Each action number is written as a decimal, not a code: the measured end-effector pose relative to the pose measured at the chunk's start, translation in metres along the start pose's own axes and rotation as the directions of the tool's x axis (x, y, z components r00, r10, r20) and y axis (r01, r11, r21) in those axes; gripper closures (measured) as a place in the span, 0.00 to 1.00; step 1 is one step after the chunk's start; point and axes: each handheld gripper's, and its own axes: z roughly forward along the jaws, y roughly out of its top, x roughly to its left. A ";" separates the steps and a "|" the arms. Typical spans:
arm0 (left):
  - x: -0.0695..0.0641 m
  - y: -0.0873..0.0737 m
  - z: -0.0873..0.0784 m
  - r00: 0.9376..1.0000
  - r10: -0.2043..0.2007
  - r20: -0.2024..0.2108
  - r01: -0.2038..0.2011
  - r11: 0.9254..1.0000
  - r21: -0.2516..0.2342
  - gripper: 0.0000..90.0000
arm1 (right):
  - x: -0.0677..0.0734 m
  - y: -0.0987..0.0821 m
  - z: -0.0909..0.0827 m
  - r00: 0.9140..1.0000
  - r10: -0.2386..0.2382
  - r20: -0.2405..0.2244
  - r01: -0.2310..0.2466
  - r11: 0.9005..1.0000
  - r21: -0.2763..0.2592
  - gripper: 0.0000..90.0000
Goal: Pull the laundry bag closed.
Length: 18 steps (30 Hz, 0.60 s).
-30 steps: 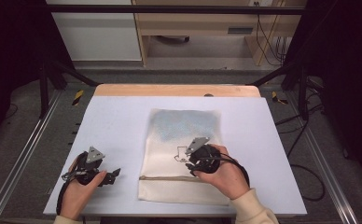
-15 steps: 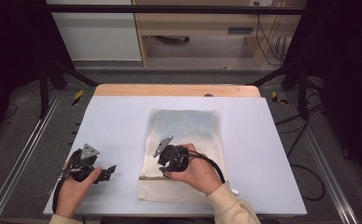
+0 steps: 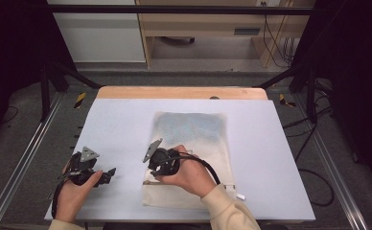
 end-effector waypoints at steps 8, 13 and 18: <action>0.001 0.001 0.000 1.000 -0.002 -0.013 0.002 1.000 -0.003 0.08 | 0.007 0.005 0.006 1.000 -0.012 -0.022 0.011 1.000 -0.020 0.76; 0.002 0.001 -0.001 1.000 0.001 -0.020 -0.001 1.000 0.001 0.08 | 0.007 0.005 0.008 0.999 -0.012 -0.042 0.011 1.000 -0.016 0.78; 0.003 0.001 -0.001 1.000 -0.002 -0.023 0.002 1.000 0.005 0.09 | 0.011 0.007 0.014 0.998 -0.012 -0.061 0.011 1.000 -0.024 0.80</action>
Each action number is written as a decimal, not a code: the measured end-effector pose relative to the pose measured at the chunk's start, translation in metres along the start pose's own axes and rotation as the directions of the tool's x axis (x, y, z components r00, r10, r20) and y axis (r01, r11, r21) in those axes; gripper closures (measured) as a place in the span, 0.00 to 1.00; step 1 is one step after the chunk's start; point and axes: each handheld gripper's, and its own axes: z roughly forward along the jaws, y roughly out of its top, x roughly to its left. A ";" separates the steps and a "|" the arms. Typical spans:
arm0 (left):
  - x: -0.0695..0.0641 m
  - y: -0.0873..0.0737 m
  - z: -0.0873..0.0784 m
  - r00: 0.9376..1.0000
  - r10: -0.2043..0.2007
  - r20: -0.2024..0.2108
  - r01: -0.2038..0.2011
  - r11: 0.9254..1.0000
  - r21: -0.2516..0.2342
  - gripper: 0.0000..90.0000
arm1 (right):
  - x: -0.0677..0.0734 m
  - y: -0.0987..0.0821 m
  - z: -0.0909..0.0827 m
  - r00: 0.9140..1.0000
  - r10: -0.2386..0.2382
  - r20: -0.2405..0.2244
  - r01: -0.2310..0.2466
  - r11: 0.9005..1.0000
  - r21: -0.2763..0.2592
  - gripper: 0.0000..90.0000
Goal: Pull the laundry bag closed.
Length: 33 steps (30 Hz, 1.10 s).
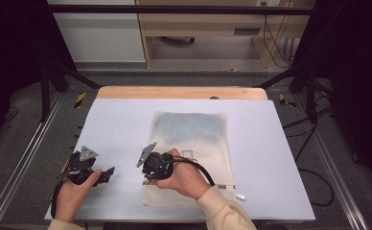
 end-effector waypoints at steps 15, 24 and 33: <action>-0.001 0.002 0.001 1.000 0.012 0.003 -0.012 1.000 0.001 0.09 | 0.006 -0.007 0.030 0.998 0.011 -0.068 -0.010 1.000 0.010 0.82; -0.002 0.002 0.001 1.000 0.013 0.006 -0.013 1.000 0.003 0.09 | 0.005 -0.010 0.037 0.997 0.022 -0.072 -0.021 1.000 0.023 0.84; -0.002 0.002 0.001 1.000 0.014 0.008 -0.014 1.000 0.004 0.09 | 0.004 -0.010 0.040 0.996 0.032 -0.078 -0.031 0.999 0.023 0.87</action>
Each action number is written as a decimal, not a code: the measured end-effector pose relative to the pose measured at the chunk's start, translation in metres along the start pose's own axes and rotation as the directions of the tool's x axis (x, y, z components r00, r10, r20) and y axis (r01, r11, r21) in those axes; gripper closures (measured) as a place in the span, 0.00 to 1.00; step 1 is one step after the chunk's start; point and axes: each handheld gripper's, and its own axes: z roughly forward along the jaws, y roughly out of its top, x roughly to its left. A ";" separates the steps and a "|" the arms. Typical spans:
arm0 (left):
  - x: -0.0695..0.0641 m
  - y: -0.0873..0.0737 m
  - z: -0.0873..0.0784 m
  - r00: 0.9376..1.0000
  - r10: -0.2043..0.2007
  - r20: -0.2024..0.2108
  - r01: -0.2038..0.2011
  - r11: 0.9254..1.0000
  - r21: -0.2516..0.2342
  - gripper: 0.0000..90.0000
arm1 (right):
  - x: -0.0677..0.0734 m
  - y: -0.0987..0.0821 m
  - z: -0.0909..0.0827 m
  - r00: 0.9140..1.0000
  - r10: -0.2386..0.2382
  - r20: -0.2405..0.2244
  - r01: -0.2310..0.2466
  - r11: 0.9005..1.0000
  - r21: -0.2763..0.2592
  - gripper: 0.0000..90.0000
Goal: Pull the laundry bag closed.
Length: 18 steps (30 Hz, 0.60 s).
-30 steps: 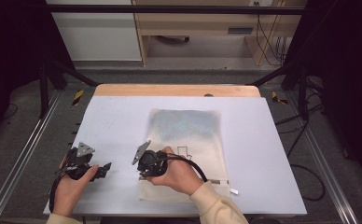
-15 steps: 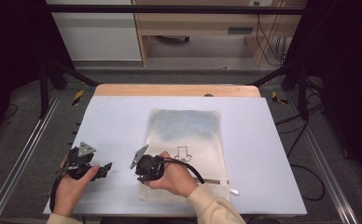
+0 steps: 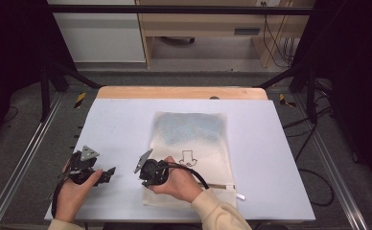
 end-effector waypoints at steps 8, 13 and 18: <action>-0.001 -0.001 -0.003 1.000 -0.006 0.029 0.006 1.000 -0.007 0.09 | -0.001 0.000 0.000 1.000 0.005 -0.017 -0.004 1.000 0.009 0.91; -0.003 -0.003 -0.013 0.998 -0.011 0.063 0.014 0.999 -0.040 0.09 | -0.003 0.001 -0.009 0.999 0.013 -0.034 -0.014 1.000 -0.021 0.91; -0.002 -0.006 -0.022 0.995 -0.028 0.095 0.033 0.998 -0.047 0.08 | -0.005 0.002 -0.022 0.999 0.013 -0.041 -0.015 0.999 -0.046 0.91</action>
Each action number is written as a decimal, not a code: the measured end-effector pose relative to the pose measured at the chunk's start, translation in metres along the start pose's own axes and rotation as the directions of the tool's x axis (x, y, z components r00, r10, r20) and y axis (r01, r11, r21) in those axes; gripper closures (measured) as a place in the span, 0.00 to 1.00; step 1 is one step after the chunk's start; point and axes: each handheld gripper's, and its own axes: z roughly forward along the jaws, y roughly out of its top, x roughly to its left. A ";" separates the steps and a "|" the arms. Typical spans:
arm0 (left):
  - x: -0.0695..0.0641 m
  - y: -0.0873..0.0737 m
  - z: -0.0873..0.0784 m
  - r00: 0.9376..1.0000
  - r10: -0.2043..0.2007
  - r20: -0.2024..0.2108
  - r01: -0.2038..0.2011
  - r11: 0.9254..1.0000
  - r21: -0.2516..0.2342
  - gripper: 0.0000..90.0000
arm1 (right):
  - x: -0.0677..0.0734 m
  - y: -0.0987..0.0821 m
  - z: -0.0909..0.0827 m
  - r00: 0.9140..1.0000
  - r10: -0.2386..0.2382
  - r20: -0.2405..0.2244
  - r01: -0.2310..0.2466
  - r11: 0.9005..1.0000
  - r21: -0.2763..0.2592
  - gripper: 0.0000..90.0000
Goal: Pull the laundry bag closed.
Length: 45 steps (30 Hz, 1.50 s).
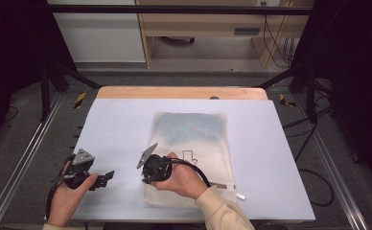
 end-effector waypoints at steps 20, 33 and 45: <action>-0.033 0.004 -0.005 0.969 0.014 0.247 -0.002 0.999 -0.045 0.07 | -0.005 -0.002 -0.013 1.000 -0.007 -0.010 0.006 0.998 -0.058 0.91; -0.071 0.012 0.004 0.933 0.068 0.353 -0.047 0.997 -0.067 0.07 | -0.005 -0.003 -0.013 1.000 -0.007 -0.007 0.007 0.998 -0.060 0.91; -0.079 0.012 0.015 0.917 0.023 0.398 -0.001 0.998 -0.055 0.09 | -0.004 -0.003 -0.013 1.000 -0.014 -0.004 0.014 0.998 -0.062 0.91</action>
